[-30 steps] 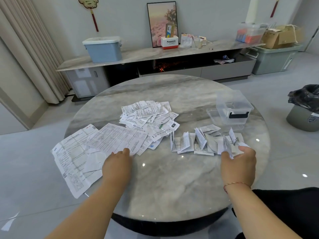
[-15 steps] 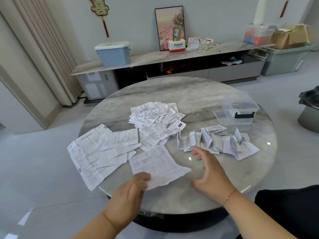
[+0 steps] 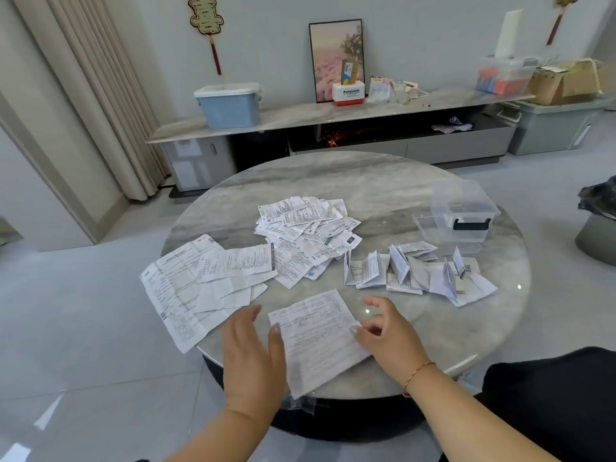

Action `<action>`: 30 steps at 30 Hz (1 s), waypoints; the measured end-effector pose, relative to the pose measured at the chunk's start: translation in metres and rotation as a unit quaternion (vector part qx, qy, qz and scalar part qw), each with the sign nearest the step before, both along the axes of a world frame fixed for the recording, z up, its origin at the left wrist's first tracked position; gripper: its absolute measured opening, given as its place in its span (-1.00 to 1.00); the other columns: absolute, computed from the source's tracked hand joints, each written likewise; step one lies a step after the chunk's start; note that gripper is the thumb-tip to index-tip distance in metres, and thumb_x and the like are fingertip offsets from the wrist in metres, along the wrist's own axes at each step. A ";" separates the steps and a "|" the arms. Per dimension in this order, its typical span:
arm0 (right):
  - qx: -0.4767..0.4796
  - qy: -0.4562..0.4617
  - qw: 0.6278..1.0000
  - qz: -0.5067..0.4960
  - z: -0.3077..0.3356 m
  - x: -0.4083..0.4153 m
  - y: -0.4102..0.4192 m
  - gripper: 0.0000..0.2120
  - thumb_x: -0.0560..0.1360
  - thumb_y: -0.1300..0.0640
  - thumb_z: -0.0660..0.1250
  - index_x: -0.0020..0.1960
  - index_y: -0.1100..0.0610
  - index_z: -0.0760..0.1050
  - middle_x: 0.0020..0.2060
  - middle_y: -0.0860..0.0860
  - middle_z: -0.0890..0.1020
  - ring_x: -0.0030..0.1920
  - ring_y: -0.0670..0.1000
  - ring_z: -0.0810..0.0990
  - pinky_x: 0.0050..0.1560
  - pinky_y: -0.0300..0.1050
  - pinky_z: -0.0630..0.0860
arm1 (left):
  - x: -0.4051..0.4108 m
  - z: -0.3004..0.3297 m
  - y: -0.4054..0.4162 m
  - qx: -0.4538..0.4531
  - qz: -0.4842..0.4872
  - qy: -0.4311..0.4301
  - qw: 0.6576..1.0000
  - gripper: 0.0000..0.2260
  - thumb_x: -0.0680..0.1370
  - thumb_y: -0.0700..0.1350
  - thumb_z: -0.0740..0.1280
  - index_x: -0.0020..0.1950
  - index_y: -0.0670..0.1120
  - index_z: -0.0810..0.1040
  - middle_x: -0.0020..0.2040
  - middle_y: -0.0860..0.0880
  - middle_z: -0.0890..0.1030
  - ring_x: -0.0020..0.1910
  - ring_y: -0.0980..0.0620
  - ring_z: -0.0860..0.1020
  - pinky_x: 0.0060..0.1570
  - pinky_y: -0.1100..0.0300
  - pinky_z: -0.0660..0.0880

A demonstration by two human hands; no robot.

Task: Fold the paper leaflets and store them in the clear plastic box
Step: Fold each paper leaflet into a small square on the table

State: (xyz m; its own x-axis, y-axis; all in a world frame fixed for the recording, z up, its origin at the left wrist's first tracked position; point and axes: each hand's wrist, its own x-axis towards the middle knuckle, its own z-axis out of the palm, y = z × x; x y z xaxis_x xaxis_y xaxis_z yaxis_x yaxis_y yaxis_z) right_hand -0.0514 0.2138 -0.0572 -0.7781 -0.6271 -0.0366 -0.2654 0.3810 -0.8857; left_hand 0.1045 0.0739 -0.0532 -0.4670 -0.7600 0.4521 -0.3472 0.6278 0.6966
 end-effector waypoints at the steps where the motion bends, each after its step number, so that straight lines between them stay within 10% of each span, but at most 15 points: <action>1: -0.005 -0.002 1.000 0.006 0.000 0.000 -0.001 -0.51 0.40 0.08 0.44 0.22 -0.12 0.28 -0.27 -0.09 0.65 -0.19 -0.17 0.59 -0.13 -0.35 0.43 | 0.001 -0.003 0.002 -0.054 -0.023 -0.010 0.998 -0.71 0.57 -0.05 0.22 0.21 -0.20 0.41 0.13 -0.05 0.43 0.13 0.03 0.39 0.18 0.26 0.29; 6: -0.031 0.015 0.997 0.068 0.003 0.003 -0.001 -0.52 0.38 0.26 0.43 0.11 -0.18 0.36 -0.46 -0.19 0.53 -0.41 -0.21 0.45 -0.20 -0.34 0.37 | 0.008 -0.018 0.011 -0.032 -0.096 -0.053 0.993 -0.57 0.55 0.16 0.11 0.27 -0.12 0.37 0.20 -0.05 0.43 0.20 0.00 0.42 0.20 0.11 0.40; 12: -0.054 0.039 0.998 0.018 0.008 -0.002 0.001 -0.57 0.48 0.21 0.32 0.08 -0.33 0.39 -0.19 -0.08 0.55 -0.29 0.06 0.58 -0.23 -0.18 0.49 | 0.019 -0.023 0.000 -0.287 -0.298 -0.072 0.908 -0.42 0.35 0.02 0.41 0.28 -0.16 0.36 0.27 -0.14 0.40 0.29 -0.11 0.40 0.27 -0.04 0.37; 17: -0.080 0.068 0.994 0.010 0.009 0.001 0.001 -0.53 0.50 0.30 0.28 0.04 -0.31 0.40 -0.09 -0.20 0.49 -0.19 -0.21 0.49 -0.20 -0.51 0.38 | 0.007 -0.032 0.007 -0.114 -0.191 -0.005 0.975 -0.33 0.33 0.07 0.41 0.34 -0.15 0.28 0.31 -0.14 0.34 0.34 0.00 0.32 0.35 0.24 0.25; 19: -0.079 0.068 0.995 -0.014 0.011 -0.002 0.002 -0.58 0.51 0.29 0.27 0.06 -0.26 0.41 -0.06 -0.22 0.48 -0.07 -0.19 0.50 -0.17 -0.53 0.36 | 0.004 -0.032 0.004 -0.179 -0.179 -0.007 0.967 -0.42 0.39 0.06 0.38 0.31 -0.15 0.32 0.29 -0.16 0.36 0.31 -0.05 0.35 0.35 0.15 0.27; 22: -0.044 0.056 0.996 -0.056 0.004 -0.009 0.000 -0.63 0.53 0.32 0.23 0.11 -0.15 0.44 -0.02 -0.18 0.51 -0.04 -0.12 0.51 -0.15 -0.46 0.35 | 0.002 -0.040 0.006 -0.332 -0.273 -0.073 0.900 -0.56 0.43 -0.03 0.36 0.27 -0.12 0.42 0.27 -0.12 0.45 0.26 -0.10 0.44 0.34 -0.04 0.31; 30: 0.065 0.209 0.971 -0.094 0.005 -0.021 0.009 -0.72 0.40 0.17 0.40 0.10 0.07 0.50 0.04 -0.08 0.50 0.15 -0.04 0.41 0.10 -0.28 0.29 | -0.016 -0.047 0.036 -0.302 -0.320 -0.263 0.859 -0.20 0.26 0.37 0.29 0.38 -0.06 0.37 0.28 0.00 0.52 0.20 -0.01 0.53 0.25 0.06 0.43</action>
State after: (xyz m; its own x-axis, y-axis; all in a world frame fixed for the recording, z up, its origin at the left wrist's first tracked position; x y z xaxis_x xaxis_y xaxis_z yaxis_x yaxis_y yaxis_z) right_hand -0.0721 0.2232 -0.0526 -0.8425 -0.4839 0.2369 -0.5060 0.5596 -0.6564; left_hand 0.0886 0.1098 -0.1003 -0.9618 0.0282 0.2723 0.0377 0.9988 0.0297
